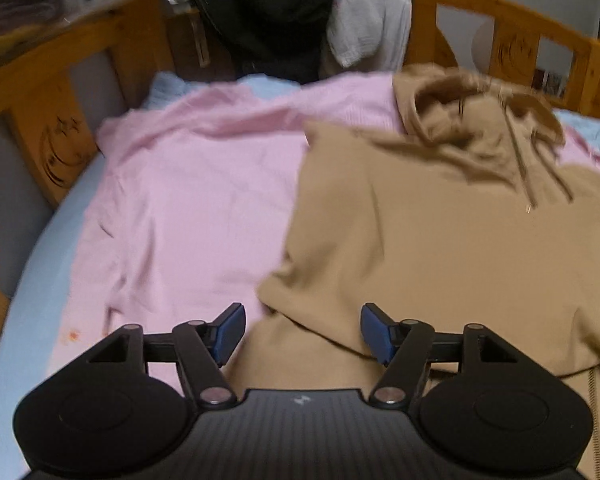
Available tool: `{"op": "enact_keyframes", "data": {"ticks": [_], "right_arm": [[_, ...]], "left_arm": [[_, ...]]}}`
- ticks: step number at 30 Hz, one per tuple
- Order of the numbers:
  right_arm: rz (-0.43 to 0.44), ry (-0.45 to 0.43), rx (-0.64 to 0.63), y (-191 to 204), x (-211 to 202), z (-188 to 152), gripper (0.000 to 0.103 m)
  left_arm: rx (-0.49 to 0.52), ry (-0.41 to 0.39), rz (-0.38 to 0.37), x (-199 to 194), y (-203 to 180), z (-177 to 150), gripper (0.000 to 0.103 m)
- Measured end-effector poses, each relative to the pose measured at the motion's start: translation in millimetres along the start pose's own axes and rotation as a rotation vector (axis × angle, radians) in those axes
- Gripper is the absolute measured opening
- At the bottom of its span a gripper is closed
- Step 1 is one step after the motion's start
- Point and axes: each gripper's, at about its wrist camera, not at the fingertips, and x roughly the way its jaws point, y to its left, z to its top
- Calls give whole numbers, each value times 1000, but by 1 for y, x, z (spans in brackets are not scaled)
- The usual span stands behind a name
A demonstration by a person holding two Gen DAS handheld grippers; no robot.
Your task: Fold large clothes
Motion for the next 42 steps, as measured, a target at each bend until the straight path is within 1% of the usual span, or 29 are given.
{"op": "enact_keyframes", "data": {"ticks": [1, 2, 3, 4, 6, 8, 9, 10, 11, 13, 14, 16, 17, 19, 20, 22, 24, 26, 27, 30, 32, 33, 34, 35, 36, 37, 40, 42], "right_arm": [[-10, 27, -21, 5, 7, -5, 61], [-11, 48, -38, 9, 14, -10, 63], [-10, 48, -44, 10, 19, -16, 69], [-12, 34, -33, 8, 21, -19, 73], [9, 36, 8, 2, 19, -18, 72], [43, -11, 68, -9, 7, -13, 72], [51, -48, 102, -17, 0, -9, 74], [53, -88, 139, -28, -5, -3, 78], [47, -116, 168, -36, -8, 4, 79], [20, -149, 228, -57, 0, 25, 80], [4, -160, 253, -67, 8, 36, 80], [-30, -177, 310, -88, 33, 64, 79], [-39, -171, 337, -98, 48, 78, 79], [-60, -155, 377, -115, 80, 107, 74], [-85, -150, 393, -122, 95, 121, 74], [-128, -139, 417, -132, 128, 148, 71], [-178, -120, 425, -139, 156, 165, 71], [-226, -81, 436, -145, 184, 176, 69], [-245, -69, 439, -146, 195, 181, 66], [-308, -29, 454, -150, 223, 188, 63], [-297, -9, 485, -153, 234, 188, 55], [-295, -3, 496, -153, 237, 188, 46], [-294, -7, 502, -152, 239, 188, 31], [-292, -10, 502, -151, 239, 187, 20], [-298, -13, 500, -150, 239, 186, 3], [-305, -30, 493, -148, 236, 184, 3], [-319, -137, 437, -137, 213, 179, 2], [-338, -212, 337, -120, 188, 172, 2]], "left_arm": [[13, 20, 24, 9, -5, -2, 69], [31, 21, 50, 15, -9, -5, 72], [45, 15, 66, 18, -12, -7, 74], [52, 12, 73, 19, -13, -8, 74], [38, 1, 71, 15, -12, -8, 75], [10, -17, 62, 5, -8, -8, 76], [-10, -46, 51, -2, -7, -8, 78], [-20, -78, 39, -8, -8, -8, 84], [-24, -119, 21, -15, -11, -8, 86], [-2, -168, -18, -22, -20, -6, 90], [22, -174, -51, -23, -27, -3, 90], [65, -149, -115, -21, -40, 2, 90], [70, -131, -143, -21, -45, 3, 90], [64, -98, -201, -20, -49, 4, 90], [56, -80, -222, -19, -50, 4, 90], [56, -54, -246, -19, -50, 2, 90], [75, -30, -258, -19, -48, 0, 90], [106, -16, -264, -23, -44, -3, 90], [125, -14, -266, -25, -39, -3, 90], [178, -20, -262, -35, -30, -6, 90], [182, -29, -257, -39, -21, -6, 92], [173, -23, -257, -40, -17, -6, 92], [162, -15, -259, -40, -14, -6, 92], [145, -6, -262, -39, -10, -6, 92], [131, -2, -263, -38, -7, -5, 92], [121, -2, -263, -37, -4, -4, 92], [82, -30, -257, -38, 3, 2, 92], [58, -49, -259, -39, 6, 6, 92]]}}
